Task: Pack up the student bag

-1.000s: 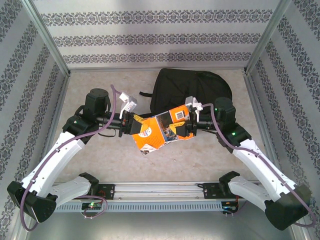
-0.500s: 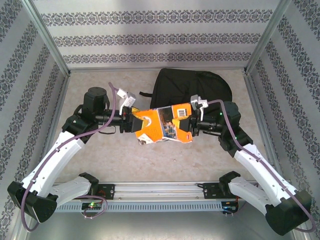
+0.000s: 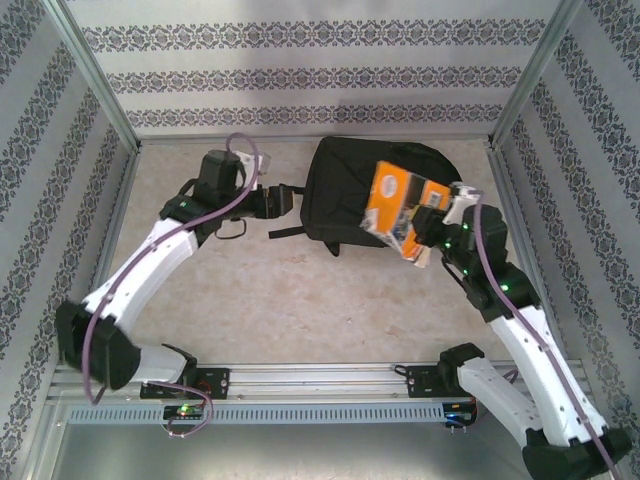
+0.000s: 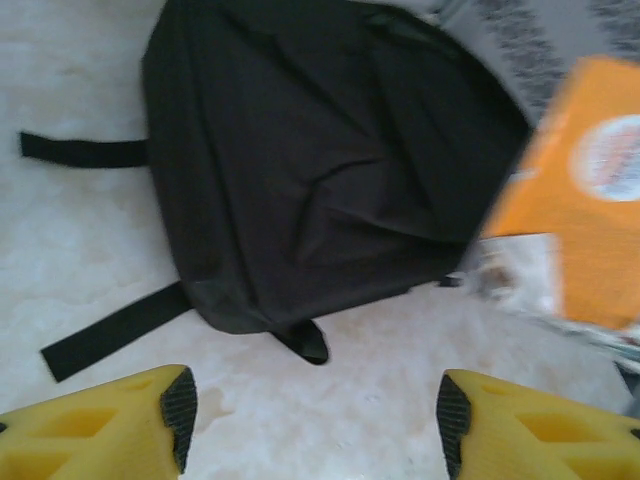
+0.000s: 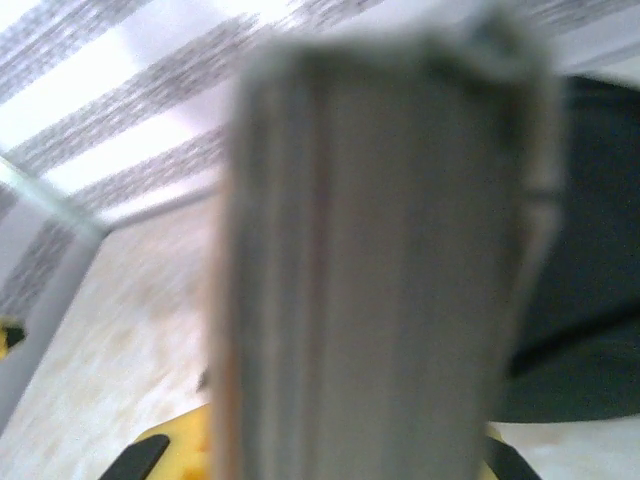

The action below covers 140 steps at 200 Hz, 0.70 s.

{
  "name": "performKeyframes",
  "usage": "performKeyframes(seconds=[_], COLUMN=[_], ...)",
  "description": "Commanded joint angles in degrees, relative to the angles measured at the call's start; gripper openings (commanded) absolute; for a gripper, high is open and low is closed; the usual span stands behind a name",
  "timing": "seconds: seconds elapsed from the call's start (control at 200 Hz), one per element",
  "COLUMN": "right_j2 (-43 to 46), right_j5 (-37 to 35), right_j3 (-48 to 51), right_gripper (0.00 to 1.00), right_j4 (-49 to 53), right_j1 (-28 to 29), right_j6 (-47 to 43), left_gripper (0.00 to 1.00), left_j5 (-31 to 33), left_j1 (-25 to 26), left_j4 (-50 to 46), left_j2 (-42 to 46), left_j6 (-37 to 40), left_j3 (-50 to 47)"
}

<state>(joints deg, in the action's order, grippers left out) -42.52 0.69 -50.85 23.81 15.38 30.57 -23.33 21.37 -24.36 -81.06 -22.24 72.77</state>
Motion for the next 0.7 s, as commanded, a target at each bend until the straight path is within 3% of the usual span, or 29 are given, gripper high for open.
performKeyframes(seconds=[0.0, 0.22, 0.37, 0.515, 0.615, 0.695], right_j2=[2.53, 2.10, 1.42, 0.95, 1.19, 1.30], right_j5=[-12.79, -8.43, -6.15, -3.21, -1.48, -0.88], right_j3=[-4.62, -6.94, -5.57, -3.15, -2.03, -1.55], right_gripper=[0.00, 0.00, 0.00, 0.00, 0.00, 0.00], right_j4=[1.91, 2.56, 1.91, 0.65, -0.06, -0.44], right_j1=[-2.66, -6.20, -8.00, -10.11, -11.23, -11.61], right_j6=[3.16, 4.71, 5.19, 7.00, 8.16, 8.46], left_gripper=[0.69, 0.67, 0.62, 0.59, 0.47, 0.29], left_j5=[4.03, 0.25, -3.75, -3.60, -1.16, 2.63], left_j1=[0.11, 0.90, 2.03, 3.73, 4.30, 5.03], left_j4=[0.26, -0.37, 0.59, -1.23, -4.30, -6.50], left_j2=[-7.53, -22.92, -29.01, -33.65, -36.02, -36.37], left_j6=[-4.46, -4.81, -5.41, -4.60, -2.82, -0.38], left_j3=[5.02, 13.37, 16.45, 19.16, 20.39, 20.31])
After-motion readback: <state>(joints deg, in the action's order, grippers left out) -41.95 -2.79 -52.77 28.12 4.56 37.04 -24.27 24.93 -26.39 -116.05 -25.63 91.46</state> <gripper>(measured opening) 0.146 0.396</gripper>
